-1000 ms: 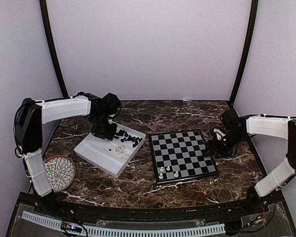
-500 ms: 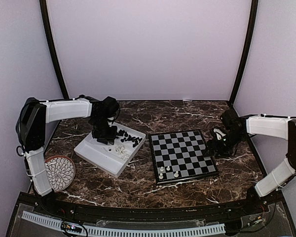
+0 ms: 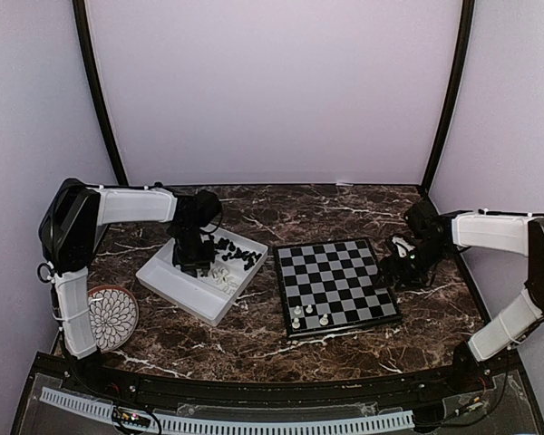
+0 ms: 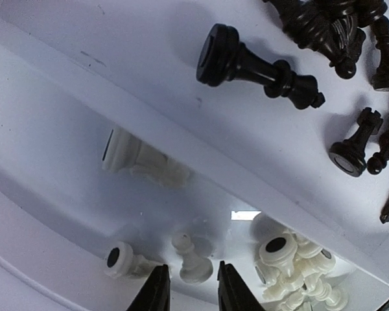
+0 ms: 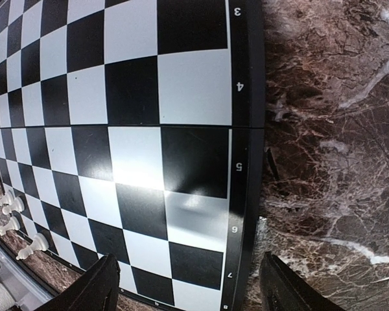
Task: Set up the chess pieces on the board
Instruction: Pick up the pawn from the storage box, then pass from the left arm to the right
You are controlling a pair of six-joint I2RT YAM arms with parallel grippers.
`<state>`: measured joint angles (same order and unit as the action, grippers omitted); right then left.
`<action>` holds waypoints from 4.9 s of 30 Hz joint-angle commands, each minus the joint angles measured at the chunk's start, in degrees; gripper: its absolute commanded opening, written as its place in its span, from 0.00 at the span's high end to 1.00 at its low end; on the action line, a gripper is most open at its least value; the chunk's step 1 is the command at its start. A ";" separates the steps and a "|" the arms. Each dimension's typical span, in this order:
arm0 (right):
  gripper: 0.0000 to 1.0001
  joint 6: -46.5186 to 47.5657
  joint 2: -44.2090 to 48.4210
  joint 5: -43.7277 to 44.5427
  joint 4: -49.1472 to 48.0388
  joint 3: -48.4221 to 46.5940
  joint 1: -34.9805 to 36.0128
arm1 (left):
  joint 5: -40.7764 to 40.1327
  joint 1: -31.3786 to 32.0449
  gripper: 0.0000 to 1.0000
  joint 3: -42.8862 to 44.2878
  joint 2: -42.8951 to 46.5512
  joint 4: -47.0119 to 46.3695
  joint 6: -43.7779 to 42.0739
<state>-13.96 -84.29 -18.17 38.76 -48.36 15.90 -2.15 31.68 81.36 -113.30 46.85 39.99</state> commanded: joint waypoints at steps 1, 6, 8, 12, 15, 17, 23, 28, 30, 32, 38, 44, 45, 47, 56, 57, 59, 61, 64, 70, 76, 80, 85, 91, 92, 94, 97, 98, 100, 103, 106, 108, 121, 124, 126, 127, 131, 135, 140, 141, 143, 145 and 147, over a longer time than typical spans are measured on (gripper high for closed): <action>0.24 0.42 -0.53 -0.47 -0.82 0.28 0.38 | 0.14 -0.03 0.72 -0.36 -0.84 1.11 2.01; 0.24 0.42 -0.52 -0.37 -0.84 0.28 0.39 | 0.19 -0.11 0.72 -0.20 -2.01 0.69 2.02; 0.24 0.42 -0.59 -0.39 -0.80 0.28 0.43 | 0.14 -0.19 0.73 -0.08 -2.41 0.70 1.95; 0.24 0.42 -0.62 -0.28 -0.86 0.28 0.45 | 0.08 -0.38 0.76 -0.32 -2.80 1.07 1.95; 0.24 0.41 -0.61 -0.22 -0.84 0.28 0.44 | -0.11 -0.52 0.78 -1.04 -2.81 0.90 1.73; 0.24 0.37 -0.61 -0.20 -0.84 0.28 0.46 | -0.20 -0.64 0.81 -1.33 -2.73 0.73 1.33; 0.24 0.42 -0.30 -0.24 -0.71 0.19 0.44 | -1.11 -0.66 0.87 -1.25 -1.95 1.87 -2.00; 0.25 0.42 0.23 -0.03 -0.55 -0.06 0.43 | -1.54 -0.66 0.89 -3.20 2.47 1.34 -5.82; 0.25 0.31 0.51 -0.02 -0.69 0.02 0.44 | -1.49 -0.66 0.90 -4.53 4.50 1.10 -7.00; 0.25 0.33 0.62 -0.06 -0.66 0.04 0.44 | -0.59 -0.61 0.90 -5.66 6.39 -0.13 -8.90; 0.25 0.42 0.62 -0.53 -0.79 -0.23 0.42 | 5.36 0.44 0.89 -7.77 9.40 -3.65 -14.81; 0.26 -1.62 1.76 -3.26 -1.61 -2.47 0.40 | 6.32 5.10 0.89 -8.00 13.33 -6.27 -20.02; 0.25 -2.47 2.04 -4.78 -2.16 -3.14 0.46 | 6.52 6.76 0.89 -8.07 14.67 -7.42 -21.66; 0.26 -4.53 2.21 -8.29 -3.89 -4.53 0.45 | 6.56 9.51 0.89 -8.21 16.42 -9.01 -23.93; 0.28 -18.19 -1.20 -26.46 -16.97 -7.61 2.21 | 13.46 18.05 0.87 -10.22 23.19 -19.25 -31.18; 0.29 -19.54 -1.63 -27.81 -18.63 -7.75 2.78 | 13.87 19.07 0.87 -10.05 23.88 -20.40 -31.90; 0.30 -22.77 -2.63 -30.92 -22.24 -7.68 4.00 | 15.98 20.03 0.87 -9.30 24.46 -20.94 -32.32; 0.31 -26.26 -3.92 -33.83 -26.36 -7.43 5.43 | 17.77 21.22 0.86 -8.23 24.57 -21.34 -32.83; 0.34 -30.44 -6.45 -37.28 -31.80 -8.10 8.17 | 18.34 23.31 0.86 -6.24 24.16 -21.33 -34.22; 0.36 -36.25 -11.78 -44.09 -39.19 -11.90 14.51 | 17.63 27.35 0.86 -0.81 21.31 -19.80 -37.65; 0.37 -45.11 -13.87 -47.75 -50.43 -11.84 17.80 | 16.10 29.57 0.85 2.54 19.33 -19.13 -39.59; 0.42 -49.48 -13.73 -48.74 -57.10 -10.81 18.11 | 15.01 30.00 0.85 2.65 18.88 -18.79 -39.64; 0.45 -50.82 -11.78 -49.51 -57.76 -9.65 18.11 | 13.53 30.02 0.85 2.66 18.88 -18.29 -41.11; 0.47 -44.86 -8.62 -49.23 -48.14 -10.90 18.11 | 11.70 30.02 0.85 2.87 19.21 -18.19 -41.65; 0.47 -44.14 -8.35 -49.20 -47.18 -11.16 18.11 | 11.53 30.02 0.85 2.85 19.19 -18.19 -41.74; 0.49 -43.88 -8.00 -49.39 -46.79 -11.57 18.20 | 11.40 30.02 0.86 2.76 19.02 -18.19 -41.81; 0.52 -42.80 -8.44 -49.12 -44.82 -12.38 18.27 | 11.37 30.02 0.85 2.91 19.02 -18.57 -41.75; 0.53 -41.67 -8.76 -49.13 -43.70 -12.72 18.47 | 11.27 30.02 0.85 3.05 18.96 -18.61 -41.86; 0.54 -40.75 -9.24 -49.13 -42.44 -13.02 19.09 | 10.86 30.02 0.85 3.42 18.77 -18.59 -41.91; 0.55 -39.63 -9.56 -49.52 -41.00 -13.50 20.18 | 10.07 30.02 0.85 3.78 18.65 -18.55 -42.13; 0.55 -39.16 -9.33 -50.07 -40.52 -13.78 20.87 | 9.78 30.02 0.85 3.80 18.53 -18.54 -42.18; 0.55 -39.15 -9.13 -50.41 -40.39 -13.82 21.01 | 9.66 30.02 0.85 3.80 18.39 -18.55 -42.25; 0.66 -38.62 -8.18 -51.08 -39.76 -13.43 21.19 | 7.99 30.02 0.85 4.48 17.95 -19.34 -42.29; 0.69 -38.44 -8.25 -51.08 -39.73 -13.52 21.27 | 8.25 30.02 0.85 4.58 17.85 -19.44 -42.19; 0.70 -38.33 -8.33 -51.09 -39.69 -13.67 21.42 | 8.30 30.02 0.85 4.67 17.76 -19.43 -42.11; 0.71 -38.34 -8.42 -51.13 -39.61 -13.76 21.49 | 8.35 30.02 0.85 4.68 17.74 -19.39 -42.10; 0.76 -38.18 -8.42 -51.17 -39.43 -13.92 21.76 | 8.32 30.02 0.85 4.69 17.56 -19.27 -42.01; 0.84 -37.63 -8.18 -51.00 -39.00 -13.74 21.83 | 8.30 30.02 0.85 4.70 17.44 -19.25 -41.72; 0.96 -33.27 -7.54 -48.86 -33.21 -14.97 21.89 | 6.52 30.02 0.77 4.24 17.27 -18.93 -40.66; 0.97 -31.96 -7.41 -47.97 -31.55 -15.39 21.89 | 5.51 30.02 0.71 4.20 17.29 -18.78 -40.35; 0.99 -26.84 -7.14 -45.31 -26.75 -16.75 21.94 | 4.03 30.02 0.61 3.85 17.70 -18.23 -40.26; 1.00 -20.56 -6.84 -40.59 -19.33 -18.96 21.92 | 3.15 30.02 0.53 2.96 18.78 -17.86 -38.73; 1.00 -15.98 -6.38 -35.45 -14.33 -20.12 21.89 | 2.85 30.02 0.51 1.60 20.48 -17.77 -37.93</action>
<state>-41.98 -93.41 -62.96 12.53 -64.71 37.19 3.07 61.41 84.38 -95.88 28.01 0.19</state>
